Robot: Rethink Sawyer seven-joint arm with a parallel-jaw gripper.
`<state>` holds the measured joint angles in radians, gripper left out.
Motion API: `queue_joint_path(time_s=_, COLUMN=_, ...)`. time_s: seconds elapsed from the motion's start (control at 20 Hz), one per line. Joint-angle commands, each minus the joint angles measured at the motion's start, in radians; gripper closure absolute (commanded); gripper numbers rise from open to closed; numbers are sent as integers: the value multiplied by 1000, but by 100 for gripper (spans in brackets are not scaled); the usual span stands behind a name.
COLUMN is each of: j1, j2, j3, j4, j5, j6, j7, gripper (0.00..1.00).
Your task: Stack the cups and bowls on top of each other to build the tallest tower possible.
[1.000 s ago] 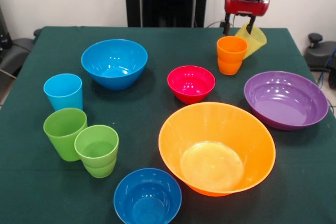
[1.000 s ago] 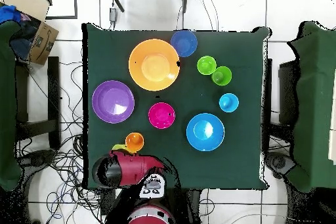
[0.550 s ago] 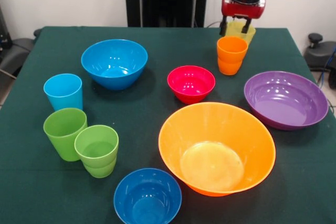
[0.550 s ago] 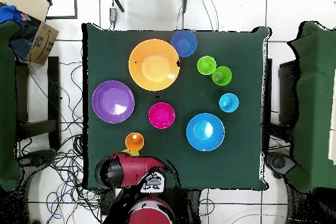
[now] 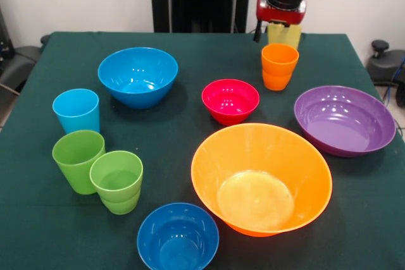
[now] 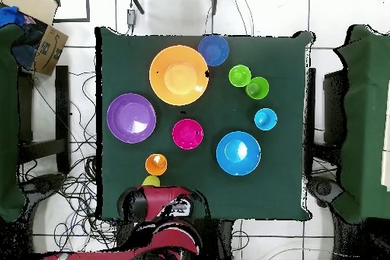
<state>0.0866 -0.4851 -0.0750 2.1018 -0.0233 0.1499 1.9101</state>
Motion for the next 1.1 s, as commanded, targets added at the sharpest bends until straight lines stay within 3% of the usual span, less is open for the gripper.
queue_joint_path(time_s=0.05, j1=8, j2=41, j3=39, j4=-83, j5=-45, j6=-37, j7=79, gripper=0)
queue_joint_path(time_s=0.55, j1=-61, j2=37, j3=108, j4=-53, j5=-65, j6=-103, j7=88, gripper=0)
queue_joint_path(time_s=1.1, j1=-36, j2=-11, j3=99, j4=-86, j5=-39, j6=-45, j7=94, gripper=0)
